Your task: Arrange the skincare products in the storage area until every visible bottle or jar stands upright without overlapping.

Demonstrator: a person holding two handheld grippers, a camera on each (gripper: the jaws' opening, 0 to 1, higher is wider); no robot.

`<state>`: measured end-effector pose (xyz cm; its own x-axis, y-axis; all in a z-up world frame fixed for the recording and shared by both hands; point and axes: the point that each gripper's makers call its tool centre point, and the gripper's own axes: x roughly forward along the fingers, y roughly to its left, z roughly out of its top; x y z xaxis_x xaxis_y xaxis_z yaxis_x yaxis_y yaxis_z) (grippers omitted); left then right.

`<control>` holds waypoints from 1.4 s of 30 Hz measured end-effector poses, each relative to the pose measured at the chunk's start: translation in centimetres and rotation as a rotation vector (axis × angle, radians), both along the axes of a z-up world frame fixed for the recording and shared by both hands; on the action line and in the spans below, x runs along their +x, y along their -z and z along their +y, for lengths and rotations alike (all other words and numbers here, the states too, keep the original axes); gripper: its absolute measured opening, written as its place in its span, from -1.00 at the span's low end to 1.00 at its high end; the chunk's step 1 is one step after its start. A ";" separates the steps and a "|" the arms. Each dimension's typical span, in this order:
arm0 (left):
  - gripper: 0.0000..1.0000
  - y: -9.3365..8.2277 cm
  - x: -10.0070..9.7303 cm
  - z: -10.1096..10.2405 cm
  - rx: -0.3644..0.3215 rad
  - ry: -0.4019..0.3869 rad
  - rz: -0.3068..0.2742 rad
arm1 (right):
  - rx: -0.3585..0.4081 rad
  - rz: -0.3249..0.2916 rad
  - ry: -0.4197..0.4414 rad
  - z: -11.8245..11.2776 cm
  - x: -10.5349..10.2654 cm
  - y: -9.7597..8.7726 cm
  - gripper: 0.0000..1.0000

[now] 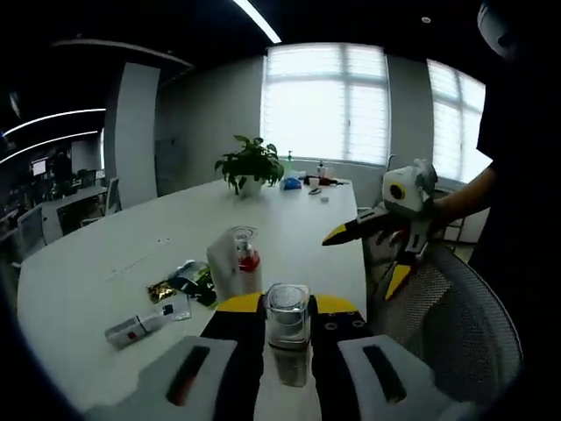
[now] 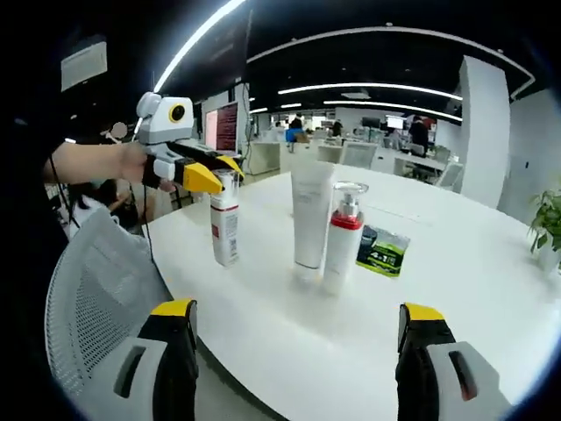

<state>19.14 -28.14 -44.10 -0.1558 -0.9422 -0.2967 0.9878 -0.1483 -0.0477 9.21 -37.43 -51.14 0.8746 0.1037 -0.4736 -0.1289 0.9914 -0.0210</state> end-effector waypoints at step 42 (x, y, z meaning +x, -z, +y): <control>-0.67 5.8 -0.4 -7.5 -0.060 0.007 -0.032 | 0.095 0.107 0.006 0.5 -0.7 4.1 0.79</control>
<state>18.75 -35.61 -49.90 -0.1542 -0.9572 -0.2449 0.9875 -0.1573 -0.0072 8.48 -36.92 -55.24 0.8205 0.1473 -0.5523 -0.1190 0.9891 0.0870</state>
